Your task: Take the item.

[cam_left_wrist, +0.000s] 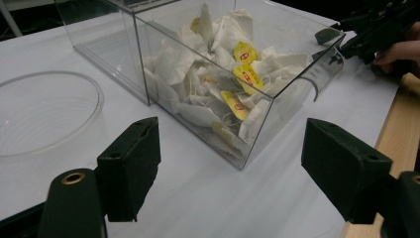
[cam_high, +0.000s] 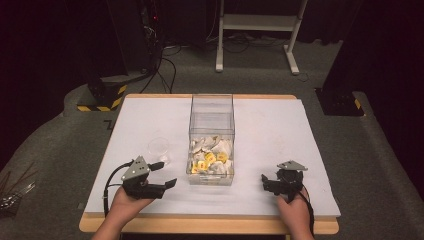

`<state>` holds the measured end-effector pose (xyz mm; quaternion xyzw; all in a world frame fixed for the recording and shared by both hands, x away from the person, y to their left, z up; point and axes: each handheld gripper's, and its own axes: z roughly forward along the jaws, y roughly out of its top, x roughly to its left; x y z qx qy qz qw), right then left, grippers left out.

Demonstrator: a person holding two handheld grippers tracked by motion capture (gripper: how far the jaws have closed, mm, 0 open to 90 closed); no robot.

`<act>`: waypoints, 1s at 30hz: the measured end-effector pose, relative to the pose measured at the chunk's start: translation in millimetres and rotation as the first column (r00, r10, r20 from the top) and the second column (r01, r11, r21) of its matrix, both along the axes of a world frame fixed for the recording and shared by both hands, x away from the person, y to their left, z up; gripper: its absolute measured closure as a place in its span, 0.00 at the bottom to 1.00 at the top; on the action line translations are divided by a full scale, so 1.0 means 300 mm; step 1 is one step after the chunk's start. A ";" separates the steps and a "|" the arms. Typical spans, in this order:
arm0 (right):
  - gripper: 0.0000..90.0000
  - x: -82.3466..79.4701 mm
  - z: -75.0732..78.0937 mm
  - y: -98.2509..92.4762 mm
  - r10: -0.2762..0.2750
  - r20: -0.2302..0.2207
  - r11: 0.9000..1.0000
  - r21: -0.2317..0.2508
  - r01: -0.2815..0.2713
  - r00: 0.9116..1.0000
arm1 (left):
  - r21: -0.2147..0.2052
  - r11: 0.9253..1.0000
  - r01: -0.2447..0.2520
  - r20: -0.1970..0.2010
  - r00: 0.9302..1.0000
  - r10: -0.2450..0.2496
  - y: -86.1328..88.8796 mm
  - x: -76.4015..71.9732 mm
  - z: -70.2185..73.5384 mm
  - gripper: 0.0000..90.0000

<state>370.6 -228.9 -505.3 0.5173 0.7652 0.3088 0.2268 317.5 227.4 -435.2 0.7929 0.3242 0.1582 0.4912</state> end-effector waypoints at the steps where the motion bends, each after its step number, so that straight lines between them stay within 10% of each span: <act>1: 0.10 0.000 0.000 0.000 0.000 0.000 1.000 0.000 0.000 1.000 | -0.005 1.000 0.006 0.001 1.000 -0.006 -0.003 0.003 0.007 0.26; 30: 0.11 -0.001 0.000 0.000 0.000 0.001 1.000 0.000 0.000 1.000 | -0.011 0.998 0.062 0.016 0.998 -0.062 -0.130 0.075 0.071 0.28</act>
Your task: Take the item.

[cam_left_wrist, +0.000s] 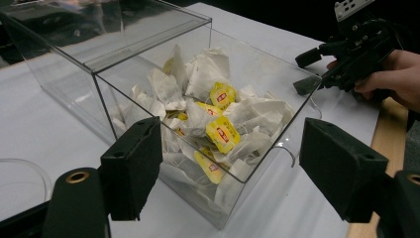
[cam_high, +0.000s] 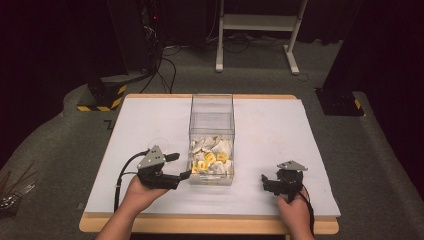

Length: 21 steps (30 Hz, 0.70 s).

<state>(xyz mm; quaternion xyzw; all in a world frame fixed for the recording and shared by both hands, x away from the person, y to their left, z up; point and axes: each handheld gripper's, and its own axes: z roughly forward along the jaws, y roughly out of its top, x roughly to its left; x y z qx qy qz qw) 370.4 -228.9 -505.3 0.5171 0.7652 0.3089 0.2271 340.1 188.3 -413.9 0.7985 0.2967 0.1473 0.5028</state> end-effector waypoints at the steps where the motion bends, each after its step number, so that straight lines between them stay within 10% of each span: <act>1: 0.11 0.000 0.000 0.000 0.000 0.000 1.000 0.000 0.000 1.000 | 0.000 1.000 0.001 0.000 1.000 -0.001 -0.003 0.002 0.000 0.28; 21: 0.11 0.000 0.000 0.000 0.000 0.000 1.000 0.000 0.000 1.000 | 0.019 1.000 0.021 -0.029 0.999 -0.021 -0.064 0.073 0.001 0.30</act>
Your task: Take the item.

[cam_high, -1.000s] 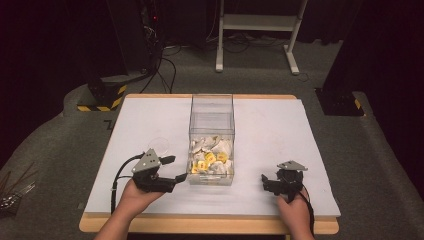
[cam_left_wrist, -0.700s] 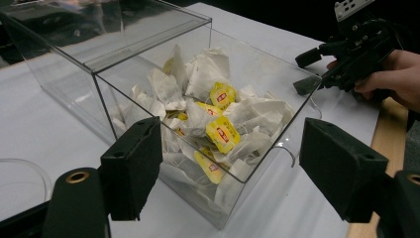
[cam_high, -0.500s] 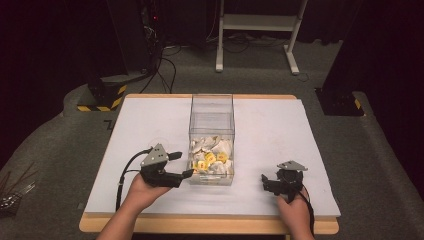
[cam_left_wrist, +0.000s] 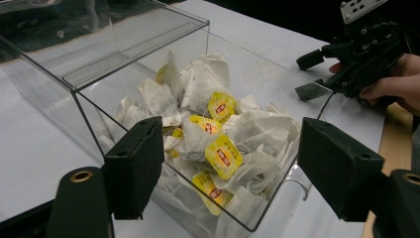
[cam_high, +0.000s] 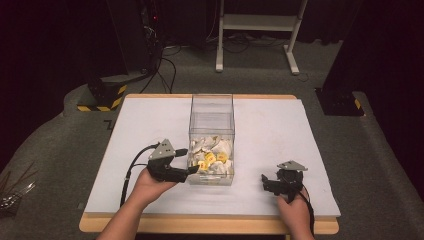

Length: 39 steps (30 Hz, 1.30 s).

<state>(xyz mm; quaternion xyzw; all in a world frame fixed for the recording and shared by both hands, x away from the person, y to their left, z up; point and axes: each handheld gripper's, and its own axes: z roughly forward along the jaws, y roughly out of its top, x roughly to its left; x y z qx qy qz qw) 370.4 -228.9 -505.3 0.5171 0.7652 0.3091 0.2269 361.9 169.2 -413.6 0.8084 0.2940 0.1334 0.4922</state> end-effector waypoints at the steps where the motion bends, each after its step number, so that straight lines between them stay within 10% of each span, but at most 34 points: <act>1: 0.11 0.000 0.000 0.000 0.000 0.000 1.000 0.001 0.000 1.000 | 0.008 1.000 -0.001 0.000 1.000 0.001 -0.004 0.005 0.000 0.30; 24: 0.11 0.000 0.000 0.000 0.001 -0.001 1.000 0.003 -0.001 1.000 | 0.148 0.989 0.018 -0.038 0.999 -0.012 -0.091 0.086 -0.012 0.33; 39: 0.11 0.000 0.000 -0.001 0.003 -0.003 1.000 0.004 -0.003 1.000 | 0.349 0.936 0.055 -0.123 0.992 -0.012 -0.178 0.153 0.000 0.39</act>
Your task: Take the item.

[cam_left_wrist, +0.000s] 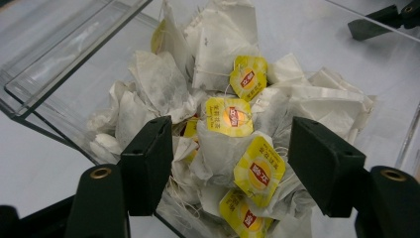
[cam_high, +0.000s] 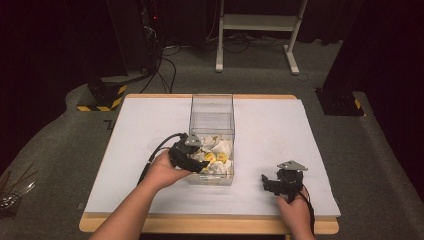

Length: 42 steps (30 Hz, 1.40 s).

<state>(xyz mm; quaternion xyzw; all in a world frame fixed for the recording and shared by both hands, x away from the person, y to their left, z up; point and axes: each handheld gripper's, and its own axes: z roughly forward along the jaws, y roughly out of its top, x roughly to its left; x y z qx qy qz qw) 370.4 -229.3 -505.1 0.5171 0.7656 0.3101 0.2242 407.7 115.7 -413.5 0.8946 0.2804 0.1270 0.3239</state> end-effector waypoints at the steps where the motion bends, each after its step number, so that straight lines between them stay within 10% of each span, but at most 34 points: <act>1: 0.11 0.000 0.000 0.000 -0.001 -0.001 1.000 0.001 0.001 1.000 | 0.009 1.000 0.000 -0.004 1.000 0.000 -0.005 0.002 0.000 0.39; 22: 0.11 0.000 0.000 0.001 -0.001 0.002 1.000 0.000 0.001 1.000 | 0.117 0.992 0.040 -0.104 0.994 -0.027 -0.042 0.021 -0.023 0.55; 42: 0.11 -0.001 0.000 0.002 -0.001 0.004 1.000 -0.003 0.001 1.000 | 0.067 0.995 0.077 -0.135 0.989 -0.068 -0.025 -0.002 -0.018 0.86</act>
